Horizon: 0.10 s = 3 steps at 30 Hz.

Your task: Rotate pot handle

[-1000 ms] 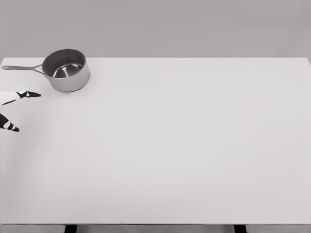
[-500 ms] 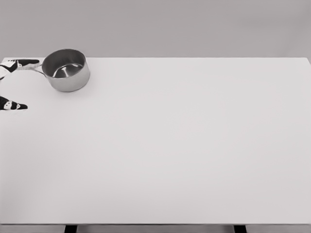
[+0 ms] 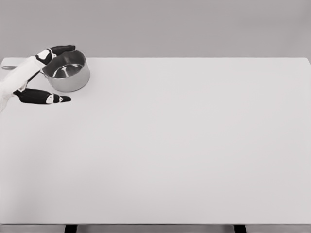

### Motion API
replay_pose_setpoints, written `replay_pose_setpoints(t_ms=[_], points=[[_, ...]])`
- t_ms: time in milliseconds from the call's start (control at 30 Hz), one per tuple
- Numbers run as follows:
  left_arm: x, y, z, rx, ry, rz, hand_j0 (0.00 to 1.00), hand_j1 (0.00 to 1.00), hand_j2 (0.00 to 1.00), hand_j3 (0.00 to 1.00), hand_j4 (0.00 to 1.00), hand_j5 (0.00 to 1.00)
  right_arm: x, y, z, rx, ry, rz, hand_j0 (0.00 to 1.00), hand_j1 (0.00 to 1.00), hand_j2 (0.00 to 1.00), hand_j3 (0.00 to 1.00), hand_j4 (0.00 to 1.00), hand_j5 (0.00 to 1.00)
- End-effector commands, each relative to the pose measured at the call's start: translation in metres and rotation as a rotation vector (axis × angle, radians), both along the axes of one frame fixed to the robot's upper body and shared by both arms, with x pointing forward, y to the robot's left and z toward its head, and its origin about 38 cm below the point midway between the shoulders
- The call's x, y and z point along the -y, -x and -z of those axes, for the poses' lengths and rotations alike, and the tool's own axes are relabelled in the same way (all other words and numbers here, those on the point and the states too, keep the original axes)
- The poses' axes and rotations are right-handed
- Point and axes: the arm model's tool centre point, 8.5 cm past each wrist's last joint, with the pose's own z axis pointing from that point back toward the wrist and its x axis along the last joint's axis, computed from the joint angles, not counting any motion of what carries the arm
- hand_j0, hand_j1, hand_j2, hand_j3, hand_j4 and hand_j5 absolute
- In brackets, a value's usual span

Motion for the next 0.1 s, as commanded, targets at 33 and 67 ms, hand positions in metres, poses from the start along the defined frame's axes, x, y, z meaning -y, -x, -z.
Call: replay_pose_setpoints(t_ms=[33,67], points=[[0.0135,-0.0003,0.0075,-0.020,0.006,0.035,1.00,1.00,1.00,1.00,1.00,1.00,-0.0001,0.0002,0.0000,-0.001,0.000,0.000,1.00,1.00,1.00,1.00,1.00,1.00],[0.0160,-0.0003,0.0094,-0.026,0.004,0.042,1.00,1.00,1.00,1.00,1.00,1.00,-0.0001,0.0002,0.0000,-0.001,0.000,-0.001,1.00,1.00,1.00,1.00,1.00,1.00]])
